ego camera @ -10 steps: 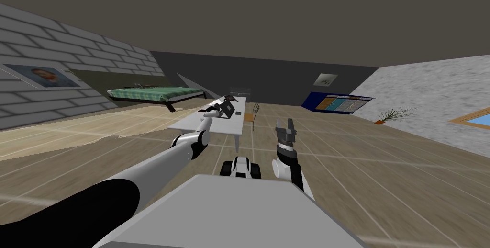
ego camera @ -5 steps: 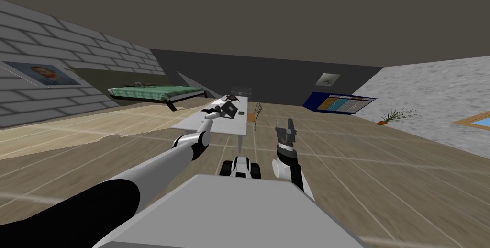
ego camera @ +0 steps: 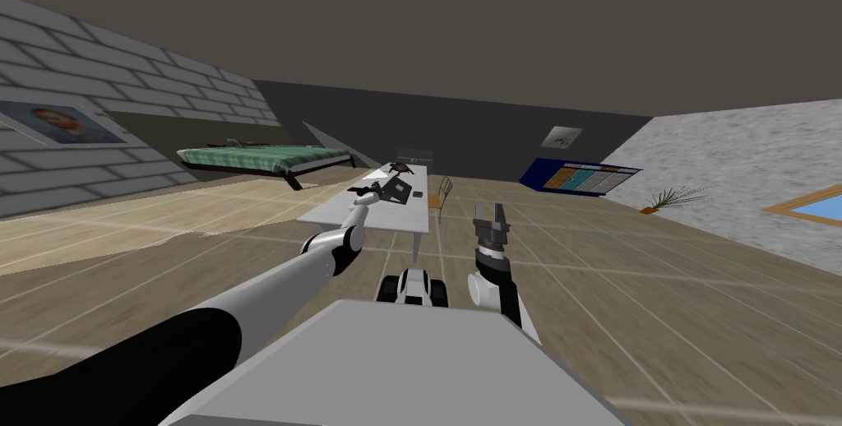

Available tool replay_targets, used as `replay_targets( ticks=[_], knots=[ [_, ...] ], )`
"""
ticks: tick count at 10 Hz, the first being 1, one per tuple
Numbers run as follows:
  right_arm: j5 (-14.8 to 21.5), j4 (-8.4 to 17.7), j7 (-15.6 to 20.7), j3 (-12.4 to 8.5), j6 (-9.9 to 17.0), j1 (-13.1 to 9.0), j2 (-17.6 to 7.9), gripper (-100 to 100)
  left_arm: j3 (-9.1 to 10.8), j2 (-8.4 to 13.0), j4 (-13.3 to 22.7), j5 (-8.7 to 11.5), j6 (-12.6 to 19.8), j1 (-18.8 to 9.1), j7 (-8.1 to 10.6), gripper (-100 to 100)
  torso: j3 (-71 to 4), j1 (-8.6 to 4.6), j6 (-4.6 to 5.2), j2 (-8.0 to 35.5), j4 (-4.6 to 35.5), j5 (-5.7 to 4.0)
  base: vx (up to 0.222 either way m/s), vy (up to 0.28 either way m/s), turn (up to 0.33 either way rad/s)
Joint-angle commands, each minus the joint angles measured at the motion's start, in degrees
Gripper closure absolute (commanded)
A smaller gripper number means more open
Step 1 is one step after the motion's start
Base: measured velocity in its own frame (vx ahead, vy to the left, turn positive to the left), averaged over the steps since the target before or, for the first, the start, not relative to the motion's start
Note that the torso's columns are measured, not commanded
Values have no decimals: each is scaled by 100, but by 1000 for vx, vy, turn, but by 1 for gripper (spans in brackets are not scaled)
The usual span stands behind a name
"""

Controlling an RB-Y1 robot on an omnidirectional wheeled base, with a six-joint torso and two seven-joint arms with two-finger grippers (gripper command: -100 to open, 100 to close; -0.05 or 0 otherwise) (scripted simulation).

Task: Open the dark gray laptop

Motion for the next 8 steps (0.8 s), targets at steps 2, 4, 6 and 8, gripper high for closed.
replay_targets(
  ticks=[2,4,6,8],
  knots=[
    [0,0,0,0,0,0,0,0,138,104,-100,-46,372,-226,-67,-100,-2,33,-2,-4,-1,9,-12,-35,6],
    [0,0,0,0,0,0,0,0,227,175,-151,-74,597,-377,-104,-100,-6,51,-4,-9,-5,16,-18,-22,14],
    [0,0,0,0,0,0,-1,0,220,141,-158,-98,550,-342,-86,0,-7,46,-4,-11,-6,15,-3,-4,1],
    [0,0,0,-1,0,0,-1,0,219,141,-155,-97,546,-342,-86,0,-7,42,-4,-10,-5,13,0,0,0]
  ],
)
